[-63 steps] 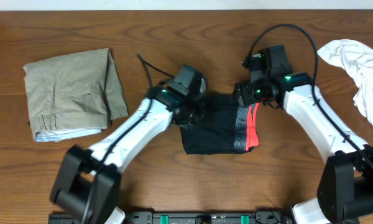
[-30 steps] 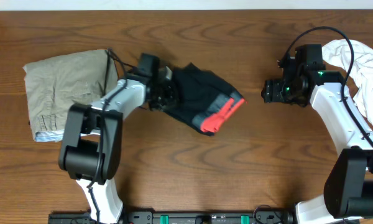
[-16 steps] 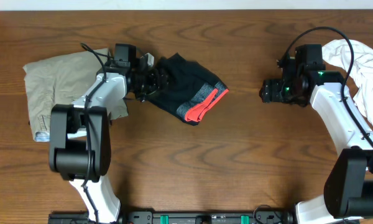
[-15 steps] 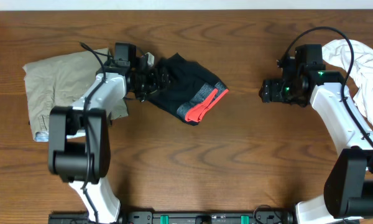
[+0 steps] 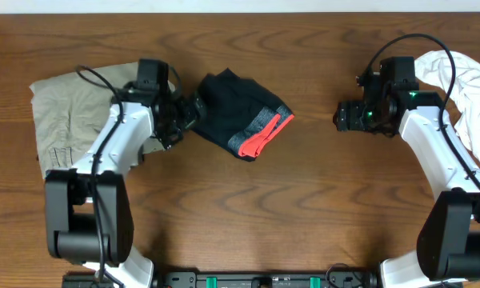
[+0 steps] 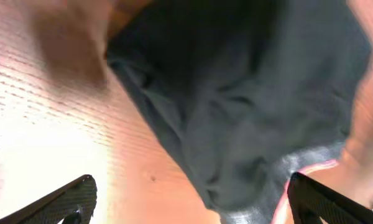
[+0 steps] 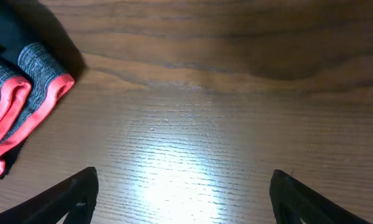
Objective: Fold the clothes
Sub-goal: 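Release the right gripper and lift the bundle left with the left gripper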
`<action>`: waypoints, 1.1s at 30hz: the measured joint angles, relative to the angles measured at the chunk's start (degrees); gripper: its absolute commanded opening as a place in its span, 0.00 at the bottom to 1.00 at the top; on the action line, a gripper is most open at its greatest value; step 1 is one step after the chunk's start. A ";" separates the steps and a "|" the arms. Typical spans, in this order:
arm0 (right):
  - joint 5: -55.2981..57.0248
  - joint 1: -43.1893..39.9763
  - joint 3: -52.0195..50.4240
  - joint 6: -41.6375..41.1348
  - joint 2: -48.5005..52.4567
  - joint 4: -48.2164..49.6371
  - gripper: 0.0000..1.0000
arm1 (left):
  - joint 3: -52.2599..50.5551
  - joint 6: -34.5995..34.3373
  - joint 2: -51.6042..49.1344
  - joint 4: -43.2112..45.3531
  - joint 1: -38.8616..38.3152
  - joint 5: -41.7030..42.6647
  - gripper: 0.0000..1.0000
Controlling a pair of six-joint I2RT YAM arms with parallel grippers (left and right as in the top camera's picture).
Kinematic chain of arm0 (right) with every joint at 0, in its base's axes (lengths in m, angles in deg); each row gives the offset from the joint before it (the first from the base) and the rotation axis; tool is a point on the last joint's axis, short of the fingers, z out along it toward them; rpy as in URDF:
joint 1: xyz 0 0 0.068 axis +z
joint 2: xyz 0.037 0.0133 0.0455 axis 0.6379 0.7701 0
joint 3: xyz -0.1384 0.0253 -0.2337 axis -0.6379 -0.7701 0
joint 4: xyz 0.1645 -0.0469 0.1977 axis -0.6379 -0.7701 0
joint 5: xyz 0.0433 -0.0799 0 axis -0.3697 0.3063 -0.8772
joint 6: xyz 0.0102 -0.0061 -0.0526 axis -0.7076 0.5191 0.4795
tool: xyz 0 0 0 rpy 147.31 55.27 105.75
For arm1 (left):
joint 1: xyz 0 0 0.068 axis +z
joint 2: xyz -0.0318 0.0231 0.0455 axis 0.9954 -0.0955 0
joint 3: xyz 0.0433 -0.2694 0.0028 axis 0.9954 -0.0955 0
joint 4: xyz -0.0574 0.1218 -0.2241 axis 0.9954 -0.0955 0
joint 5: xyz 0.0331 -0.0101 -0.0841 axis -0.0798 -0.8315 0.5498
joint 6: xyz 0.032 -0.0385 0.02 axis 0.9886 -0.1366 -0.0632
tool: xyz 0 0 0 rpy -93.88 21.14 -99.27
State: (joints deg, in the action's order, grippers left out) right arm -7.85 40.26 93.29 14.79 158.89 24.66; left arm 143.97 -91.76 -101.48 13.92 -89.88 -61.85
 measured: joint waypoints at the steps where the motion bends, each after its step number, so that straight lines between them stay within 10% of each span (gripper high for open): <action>1: -0.02 0.00 0.00 0.00 0.00 -0.20 0.86 | -1.44 -0.98 -0.57 2.12 0.00 0.00 0.98; 16: -0.11 0.00 0.00 0.00 0.00 -0.76 0.86 | -6.05 -5.40 -5.53 17.27 -5.66 1.79 0.97; 26: -0.11 0.00 0.00 0.00 0.00 -1.25 0.86 | -5.84 -6.99 -7.37 20.28 -6.54 2.25 0.61; 31: -0.11 0.00 0.00 0.00 0.00 -2.03 0.86 | -6.05 -6.34 -8.13 20.83 -6.69 -0.39 0.06; 33: -0.11 0.00 0.00 0.00 0.00 -2.14 0.86 | -6.23 -4.66 -8.35 20.87 -6.75 -1.57 0.06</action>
State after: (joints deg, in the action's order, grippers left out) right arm -7.96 40.26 93.29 14.79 158.89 22.52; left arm 137.74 -96.42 -109.83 34.80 -96.64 -63.42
